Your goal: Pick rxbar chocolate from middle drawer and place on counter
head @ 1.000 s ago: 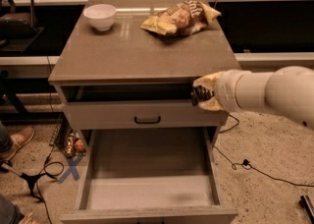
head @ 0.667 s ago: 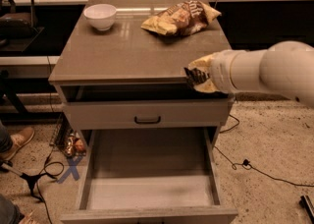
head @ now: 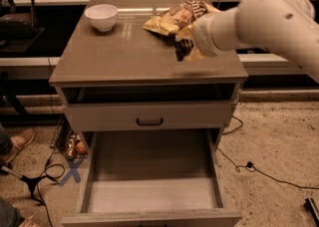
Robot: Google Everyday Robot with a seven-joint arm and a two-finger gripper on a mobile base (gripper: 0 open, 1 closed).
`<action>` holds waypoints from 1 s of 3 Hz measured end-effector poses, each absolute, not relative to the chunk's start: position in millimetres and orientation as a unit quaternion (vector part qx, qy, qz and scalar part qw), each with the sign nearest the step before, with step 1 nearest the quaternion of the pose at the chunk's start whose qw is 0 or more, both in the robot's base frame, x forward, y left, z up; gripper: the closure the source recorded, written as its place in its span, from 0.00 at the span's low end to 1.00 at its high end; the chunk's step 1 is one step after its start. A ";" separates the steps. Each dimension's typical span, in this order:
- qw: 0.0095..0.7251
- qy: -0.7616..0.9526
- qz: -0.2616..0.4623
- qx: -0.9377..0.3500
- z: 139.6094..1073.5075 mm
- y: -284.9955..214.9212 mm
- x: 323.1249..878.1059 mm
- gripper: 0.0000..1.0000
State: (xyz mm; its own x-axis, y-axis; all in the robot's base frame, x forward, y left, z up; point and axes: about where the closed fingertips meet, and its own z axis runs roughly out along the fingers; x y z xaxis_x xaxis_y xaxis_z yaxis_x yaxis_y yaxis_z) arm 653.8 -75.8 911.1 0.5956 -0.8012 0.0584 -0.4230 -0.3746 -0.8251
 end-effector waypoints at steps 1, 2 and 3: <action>0.349 0.362 -0.252 -0.827 909.4 -59.1 686.2 1.00; 0.290 0.326 -0.260 -0.861 896.0 -36.0 712.6 1.00; 0.233 0.283 -0.254 -0.895 876.4 -9.2 726.9 0.74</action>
Offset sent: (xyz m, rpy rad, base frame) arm 0.0914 0.0637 -0.0277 -0.4661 0.0503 0.1282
